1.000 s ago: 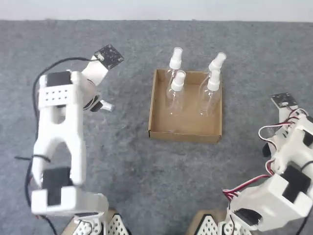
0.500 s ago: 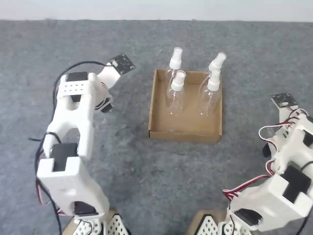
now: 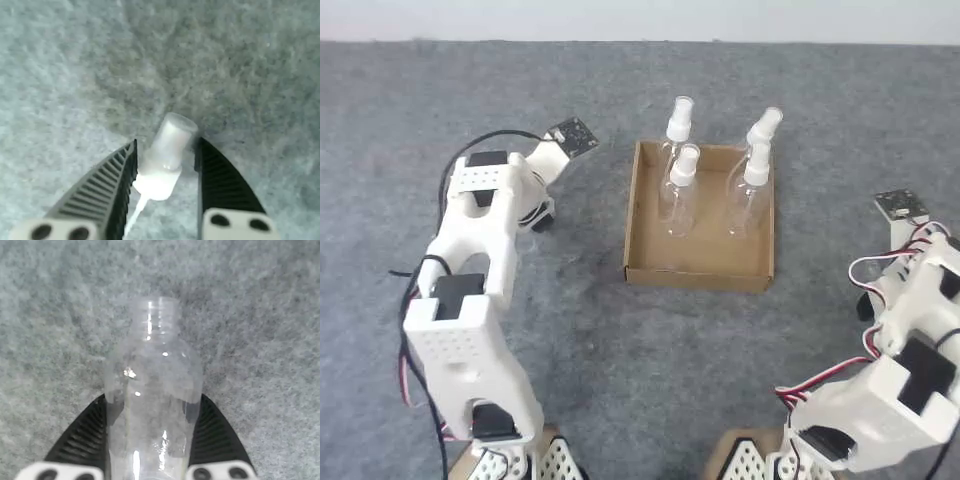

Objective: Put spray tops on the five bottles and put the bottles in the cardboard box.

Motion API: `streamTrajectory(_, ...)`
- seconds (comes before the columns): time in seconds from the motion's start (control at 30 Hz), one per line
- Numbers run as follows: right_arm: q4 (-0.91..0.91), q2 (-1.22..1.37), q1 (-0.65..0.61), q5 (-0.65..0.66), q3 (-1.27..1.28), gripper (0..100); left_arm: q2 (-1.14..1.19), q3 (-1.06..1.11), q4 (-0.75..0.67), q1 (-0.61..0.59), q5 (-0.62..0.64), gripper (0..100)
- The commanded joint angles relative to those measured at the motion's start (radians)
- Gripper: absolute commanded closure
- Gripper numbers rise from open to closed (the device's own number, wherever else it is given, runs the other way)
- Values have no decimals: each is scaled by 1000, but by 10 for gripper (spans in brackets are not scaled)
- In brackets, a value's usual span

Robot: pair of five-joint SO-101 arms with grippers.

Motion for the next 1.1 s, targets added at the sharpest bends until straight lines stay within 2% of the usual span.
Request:
streamTrajectory(0.0,-12,1,18,12,-15,993,-14,-39,61,2,54,836)
streamTrajectory(0.17,-10,1,15,12,-15,993,-15,-42,126,8,137,927)
streamTrajectory(0.33,-10,1,15,12,-15,993,-15,-42,166,8,328,971)
streamTrajectory(0.53,-10,1,10,12,-15,993,-15,-53,210,21,611,967)
streamTrajectory(0.63,-10,1,10,12,-15,993,-15,-53,207,38,706,915)
streamTrajectory(0.77,-13,1,10,12,-15,993,-15,-65,212,66,723,848)
streamTrajectory(0.93,-13,1,10,12,-15,993,-15,-163,226,60,721,844)
streamTrajectory(1.07,-12,1,10,31,-15,993,-5,-231,299,78,632,840)
